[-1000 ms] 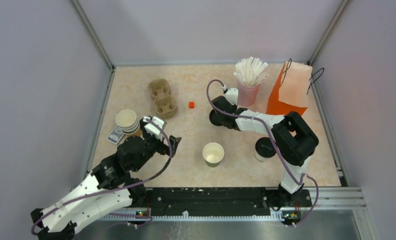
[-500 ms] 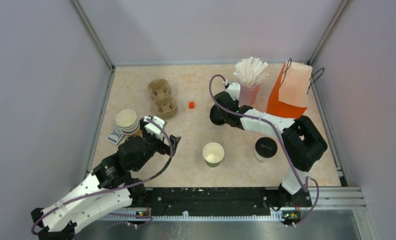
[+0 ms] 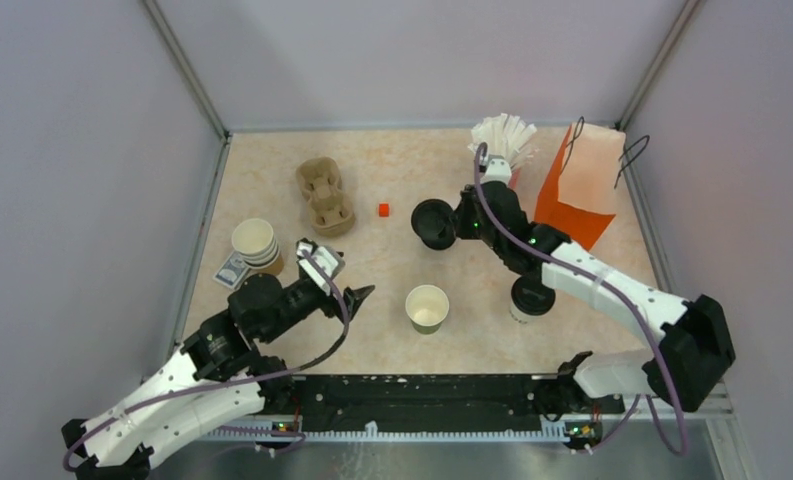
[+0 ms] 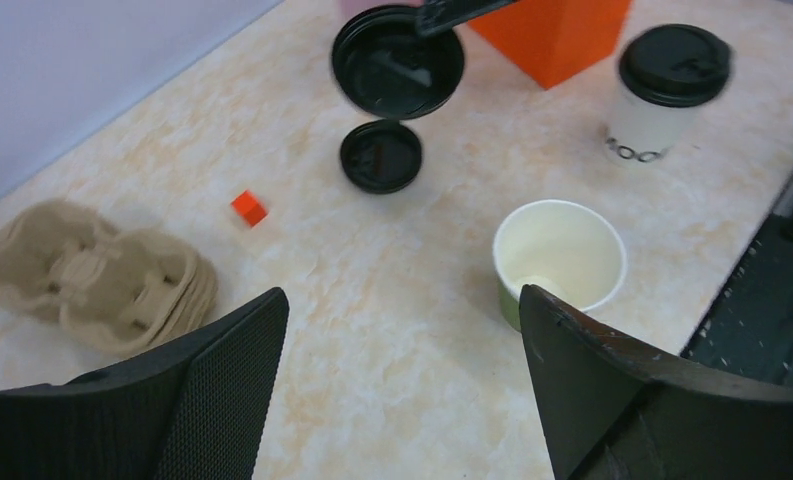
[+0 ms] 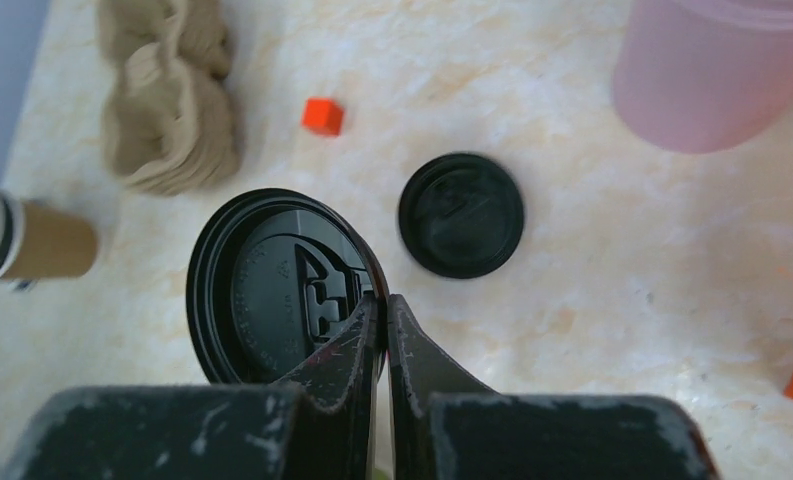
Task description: Pack the takeout coffee
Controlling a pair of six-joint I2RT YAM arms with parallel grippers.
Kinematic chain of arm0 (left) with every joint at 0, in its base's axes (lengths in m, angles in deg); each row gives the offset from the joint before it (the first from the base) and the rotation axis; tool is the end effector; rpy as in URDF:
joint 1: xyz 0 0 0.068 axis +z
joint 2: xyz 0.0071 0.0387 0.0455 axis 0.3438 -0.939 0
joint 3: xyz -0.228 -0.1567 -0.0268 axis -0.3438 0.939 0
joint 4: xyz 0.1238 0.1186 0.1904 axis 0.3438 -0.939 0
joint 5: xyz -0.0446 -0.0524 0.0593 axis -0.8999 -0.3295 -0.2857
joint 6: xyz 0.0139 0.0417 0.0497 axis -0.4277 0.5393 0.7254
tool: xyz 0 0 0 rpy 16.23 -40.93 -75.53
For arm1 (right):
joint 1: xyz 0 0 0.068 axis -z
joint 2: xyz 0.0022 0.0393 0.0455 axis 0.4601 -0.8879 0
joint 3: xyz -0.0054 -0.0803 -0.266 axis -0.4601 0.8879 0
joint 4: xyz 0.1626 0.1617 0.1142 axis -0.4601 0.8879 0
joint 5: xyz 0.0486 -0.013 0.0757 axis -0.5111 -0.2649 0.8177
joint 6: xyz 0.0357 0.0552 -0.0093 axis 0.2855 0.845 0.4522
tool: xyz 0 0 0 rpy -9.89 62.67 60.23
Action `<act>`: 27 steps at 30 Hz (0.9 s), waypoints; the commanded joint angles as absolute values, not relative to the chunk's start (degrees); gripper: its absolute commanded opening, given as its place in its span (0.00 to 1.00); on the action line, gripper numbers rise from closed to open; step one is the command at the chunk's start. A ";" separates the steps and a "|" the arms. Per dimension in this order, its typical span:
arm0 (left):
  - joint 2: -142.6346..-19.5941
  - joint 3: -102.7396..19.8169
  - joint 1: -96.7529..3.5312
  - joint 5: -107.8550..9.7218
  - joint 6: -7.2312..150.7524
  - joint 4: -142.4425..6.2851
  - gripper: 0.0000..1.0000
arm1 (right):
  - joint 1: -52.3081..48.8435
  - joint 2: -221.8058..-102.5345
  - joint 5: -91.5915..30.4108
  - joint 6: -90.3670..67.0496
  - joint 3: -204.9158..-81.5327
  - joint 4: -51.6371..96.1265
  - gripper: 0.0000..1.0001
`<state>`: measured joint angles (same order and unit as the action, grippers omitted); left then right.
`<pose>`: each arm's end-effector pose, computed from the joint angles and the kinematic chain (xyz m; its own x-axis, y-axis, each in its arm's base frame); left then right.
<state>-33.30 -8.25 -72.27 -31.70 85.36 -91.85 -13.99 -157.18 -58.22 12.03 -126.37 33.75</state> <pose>0.0852 -0.0959 0.3217 -0.0855 0.1669 -0.9823 0.6878 0.7232 0.0630 0.2440 0.1909 0.3003 -0.5194 0.1781 -0.8358 -0.1558 0.9419 0.2975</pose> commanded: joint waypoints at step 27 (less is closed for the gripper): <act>-50.64 -13.13 -73.32 -73.80 150.97 -87.67 0.69 | -13.47 -140.77 -14.79 28.46 -110.04 20.57 0.05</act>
